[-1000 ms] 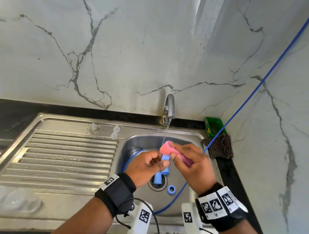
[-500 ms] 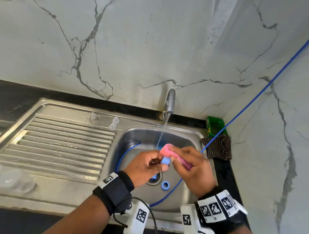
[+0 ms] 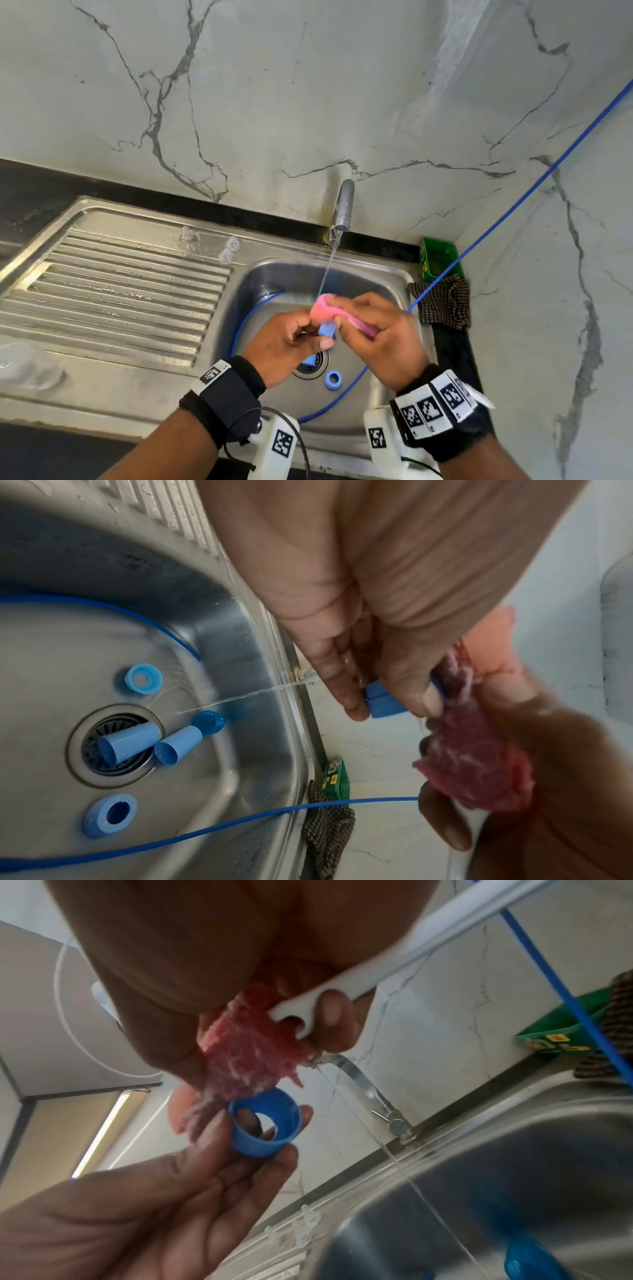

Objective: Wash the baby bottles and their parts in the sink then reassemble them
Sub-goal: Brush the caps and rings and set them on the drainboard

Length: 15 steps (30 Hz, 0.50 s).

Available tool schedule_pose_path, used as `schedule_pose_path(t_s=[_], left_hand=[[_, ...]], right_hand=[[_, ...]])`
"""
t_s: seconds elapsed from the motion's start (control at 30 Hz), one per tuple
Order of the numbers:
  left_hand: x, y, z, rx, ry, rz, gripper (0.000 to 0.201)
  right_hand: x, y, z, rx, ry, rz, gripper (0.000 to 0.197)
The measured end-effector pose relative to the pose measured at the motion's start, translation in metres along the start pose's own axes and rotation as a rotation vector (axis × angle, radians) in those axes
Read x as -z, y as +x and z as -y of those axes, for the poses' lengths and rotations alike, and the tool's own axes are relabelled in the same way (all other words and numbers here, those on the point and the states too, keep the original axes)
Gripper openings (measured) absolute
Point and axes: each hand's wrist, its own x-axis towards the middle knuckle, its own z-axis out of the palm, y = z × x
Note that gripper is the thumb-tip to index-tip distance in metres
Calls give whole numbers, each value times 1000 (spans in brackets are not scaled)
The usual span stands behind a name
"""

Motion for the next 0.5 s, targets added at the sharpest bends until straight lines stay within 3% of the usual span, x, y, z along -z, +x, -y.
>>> schedule_pose_path(t_s=[0.1,0.27,0.37,0.5], left_hand=[[4,-3,-4,23,-64,-11,35],[12,-7,-9,46,-134,-33,31],[23,-5,-8,5,-91,-8,25],[29,-5,-12,49,-122,60,32]], right_hand=[[-5,0,8,4,11,3,34],[-14,4,14,-18,29,-24,33],[-15,6,17,-112,10,-61,35],[-18,1,27,-55,37,-80,34]])
